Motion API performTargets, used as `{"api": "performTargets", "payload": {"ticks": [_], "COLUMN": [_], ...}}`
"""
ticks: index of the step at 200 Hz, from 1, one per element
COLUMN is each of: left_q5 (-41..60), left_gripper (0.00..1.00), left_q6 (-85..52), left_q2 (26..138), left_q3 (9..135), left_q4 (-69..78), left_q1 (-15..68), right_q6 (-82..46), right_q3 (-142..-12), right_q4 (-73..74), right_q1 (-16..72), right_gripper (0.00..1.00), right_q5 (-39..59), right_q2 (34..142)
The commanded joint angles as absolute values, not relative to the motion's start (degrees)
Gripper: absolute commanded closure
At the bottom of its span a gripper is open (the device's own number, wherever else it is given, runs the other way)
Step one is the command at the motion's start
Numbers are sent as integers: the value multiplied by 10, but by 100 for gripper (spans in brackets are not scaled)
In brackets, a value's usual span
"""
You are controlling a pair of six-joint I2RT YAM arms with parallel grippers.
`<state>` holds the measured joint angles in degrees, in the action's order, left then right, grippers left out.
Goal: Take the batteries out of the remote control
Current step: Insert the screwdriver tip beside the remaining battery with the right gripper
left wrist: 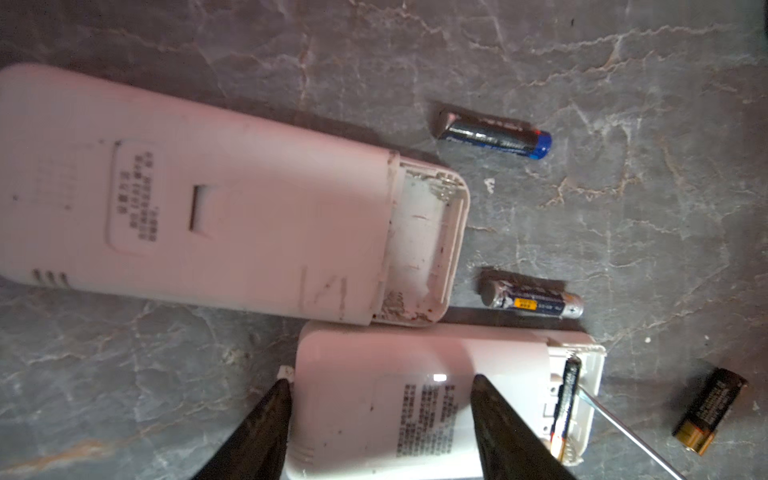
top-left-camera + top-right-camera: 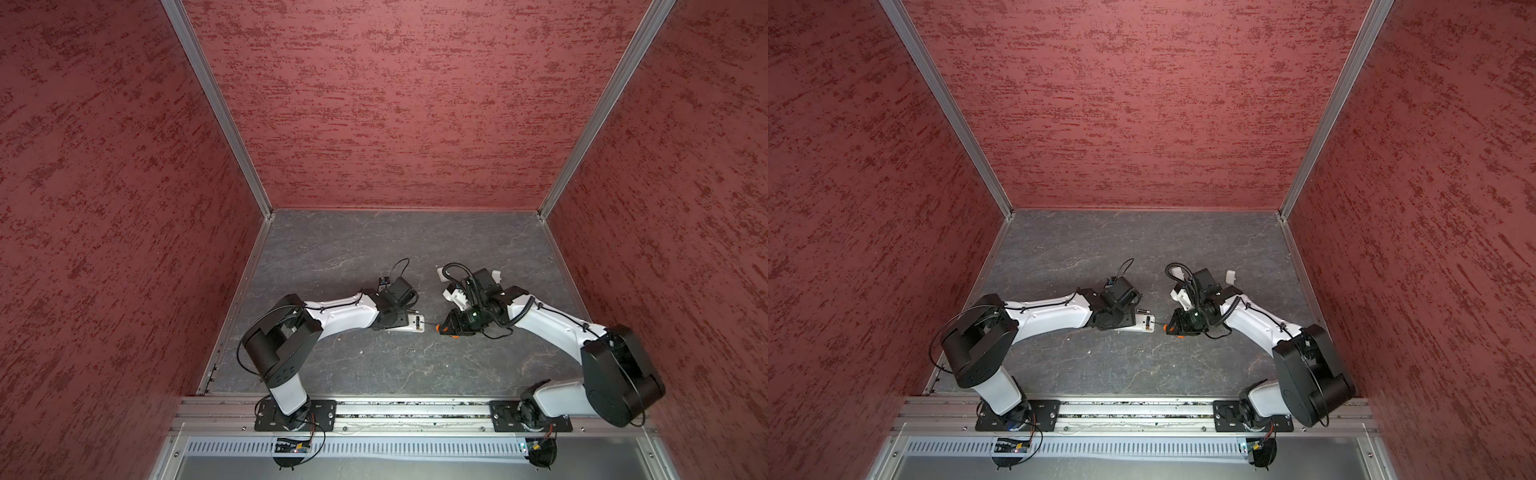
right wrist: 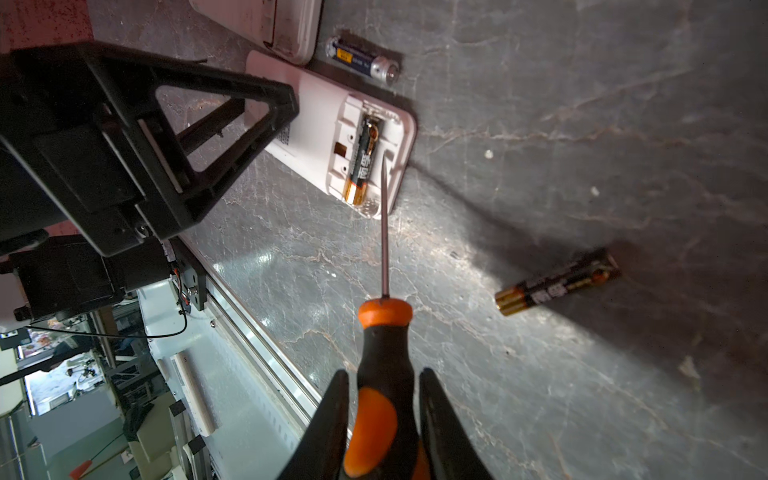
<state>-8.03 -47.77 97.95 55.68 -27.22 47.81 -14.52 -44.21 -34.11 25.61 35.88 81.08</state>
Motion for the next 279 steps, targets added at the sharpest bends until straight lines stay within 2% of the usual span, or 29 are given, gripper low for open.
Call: {"api": "performTargets", "payload": {"ticks": [1,58,279], "left_q5": [-60,-53,-60], "left_gripper": [34,36,36], "left_q6": [-466,-464,-478], "left_q2": [1020,1038,1039], "left_q3": [540,542,541], "left_q4": [-299,-288,-280], "left_q1": [482,485,495], "right_q6": [-134,-141,-143], "right_q3": [-442,-431,-467], "right_q4": [-308,-271,-333], "right_q1": [252,252,267], "right_gripper": [100,100,100], "right_q5": [364,409,401], "right_q2": [824,856,811]}}
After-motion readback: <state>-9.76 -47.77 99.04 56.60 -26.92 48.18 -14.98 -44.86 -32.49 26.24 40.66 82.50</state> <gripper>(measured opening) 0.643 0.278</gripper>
